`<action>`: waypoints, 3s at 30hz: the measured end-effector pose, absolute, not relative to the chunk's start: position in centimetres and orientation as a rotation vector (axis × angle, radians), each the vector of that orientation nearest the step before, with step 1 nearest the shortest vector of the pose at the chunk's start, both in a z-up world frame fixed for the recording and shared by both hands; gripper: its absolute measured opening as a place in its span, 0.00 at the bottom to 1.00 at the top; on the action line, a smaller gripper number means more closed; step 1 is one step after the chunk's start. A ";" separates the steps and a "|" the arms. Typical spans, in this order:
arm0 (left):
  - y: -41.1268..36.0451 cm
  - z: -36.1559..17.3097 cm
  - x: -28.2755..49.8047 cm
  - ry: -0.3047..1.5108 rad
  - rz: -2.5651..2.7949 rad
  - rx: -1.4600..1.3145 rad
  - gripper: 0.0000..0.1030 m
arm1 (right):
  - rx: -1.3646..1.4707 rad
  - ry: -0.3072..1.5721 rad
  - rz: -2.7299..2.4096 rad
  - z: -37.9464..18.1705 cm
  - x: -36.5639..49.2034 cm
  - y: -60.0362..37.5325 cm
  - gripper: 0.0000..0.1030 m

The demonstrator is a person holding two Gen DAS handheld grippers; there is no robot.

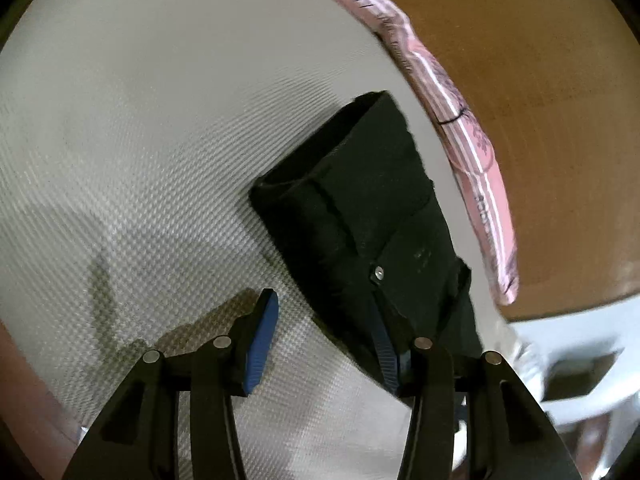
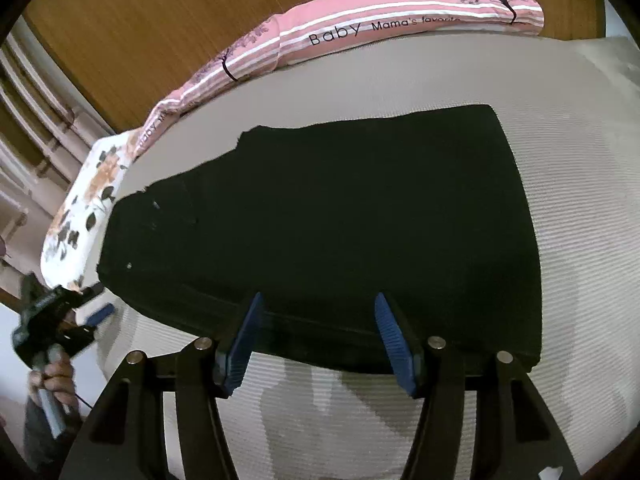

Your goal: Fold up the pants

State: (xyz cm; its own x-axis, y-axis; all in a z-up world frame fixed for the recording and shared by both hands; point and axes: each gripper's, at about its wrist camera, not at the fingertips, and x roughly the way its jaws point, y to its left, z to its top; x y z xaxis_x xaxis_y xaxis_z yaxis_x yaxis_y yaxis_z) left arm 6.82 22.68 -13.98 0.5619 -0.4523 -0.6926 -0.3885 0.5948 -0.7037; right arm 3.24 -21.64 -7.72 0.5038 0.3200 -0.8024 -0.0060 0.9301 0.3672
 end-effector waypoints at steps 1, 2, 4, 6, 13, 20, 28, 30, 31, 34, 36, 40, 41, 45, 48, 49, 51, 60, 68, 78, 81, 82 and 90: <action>23.0 -14.6 6.8 1.017 -0.047 -1.025 0.46 | 0.345 1.028 0.202 -7.6 3.3 -21.6 0.55; 23.1 -14.9 6.8 1.009 -0.055 -1.052 0.46 | 0.353 1.025 0.203 -7.6 3.3 -21.7 0.55; 23.6 -15.2 6.8 0.989 -0.061 -1.098 0.46 | 0.361 1.023 0.204 -7.5 3.4 -21.7 0.55; 24.2 -15.3 7.0 0.978 -0.069 -1.108 0.46 | 0.369 1.021 0.209 -7.5 3.5 -21.6 0.55; 24.8 -15.9 8.5 0.904 -0.092 -1.126 0.47 | 0.408 1.024 0.207 -7.9 3.9 -22.0 0.55; 24.6 -15.5 9.1 0.880 -0.065 -1.084 0.41 | 0.446 1.022 0.199 -8.2 4.0 -22.3 0.55; 21.6 -10.2 9.6 0.850 -0.038 -0.862 0.24 | 0.454 0.972 0.174 -6.8 3.5 -23.5 0.55; 19.5 -7.2 10.3 0.833 -0.081 -0.744 0.23 | 0.466 0.957 0.159 -6.5 3.3 -24.2 0.55; 18.3 -5.9 10.7 0.822 -0.106 -0.696 0.23 | 0.474 0.952 0.154 -6.3 3.3 -24.6 0.55; 14.0 -1.7 11.5 0.771 -0.214 -0.585 0.22 | 0.498 0.936 0.137 -5.9 3.1 -25.7 0.55; 11.1 0.2 11.9 0.744 -0.294 -0.531 0.22 | 0.509 0.921 0.125 -5.5 2.9 -26.6 0.55; 4.5 2.4 12.5 0.733 -0.447 -0.432 0.22 | 0.529 0.895 0.094 -5.0 2.3 -28.6 0.55; 2.5 2.4 12.7 0.741 -0.488 -0.404 0.22 | 0.538 0.889 0.085 -5.0 2.1 -29.3 0.55; -3.8 1.4 13.0 0.794 -0.600 -0.325 0.22 | 0.563 0.878 0.058 -5.0 1.5 -31.4 0.56; -8.5 -1.3 12.9 0.881 -0.661 -0.247 0.22 | 0.577 0.875 0.039 -5.1 1.0 -32.8 0.56; -9.5 -2.2 12.8 0.903 -0.665 -0.232 0.22 | 0.581 0.875 0.035 -5.2 0.9 -33.2 0.56; -11.8 -4.7 12.7 0.963 -0.653 -0.167 0.22 | 0.592 0.880 0.028 -5.5 0.7 -34.0 0.56; -15.7 -6.4 9.5 0.974 -0.692 0.039 0.38 | 0.608 0.914 0.103 -6.3 1.3 -35.1 0.56; -9.4 -3.7 8.2 0.876 -0.660 -0.003 0.59 | 0.698 0.983 0.301 -8.7 4.0 -34.6 0.56; -2.7 -8.8 11.1 1.012 -0.450 -0.097 0.59 | 0.650 1.059 0.447 -11.1 10.2 -32.3 0.56; -3.4 -9.5 10.8 1.009 -0.458 -0.043 0.59 | 0.631 1.070 0.474 -11.7 11.8 -31.6 0.56; -3.7 -9.8 10.8 1.011 -0.459 -0.028 0.60 | 0.633 1.065 0.494 -11.9 12.4 -31.3 0.56; -4.2 -11.0 10.8 1.022 -0.469 -0.030 0.65 | 0.652 1.068 0.582 -12.7 14.6 -29.3 0.28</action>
State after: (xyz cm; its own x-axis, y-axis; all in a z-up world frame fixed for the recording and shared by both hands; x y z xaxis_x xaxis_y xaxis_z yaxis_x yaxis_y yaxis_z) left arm 10.84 -4.20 -11.03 0.4315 -0.3897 -0.8136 0.3623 0.9008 -0.2393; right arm 14.59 -29.32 -12.67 0.3704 0.7103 -0.5986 -0.1180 0.6752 0.7281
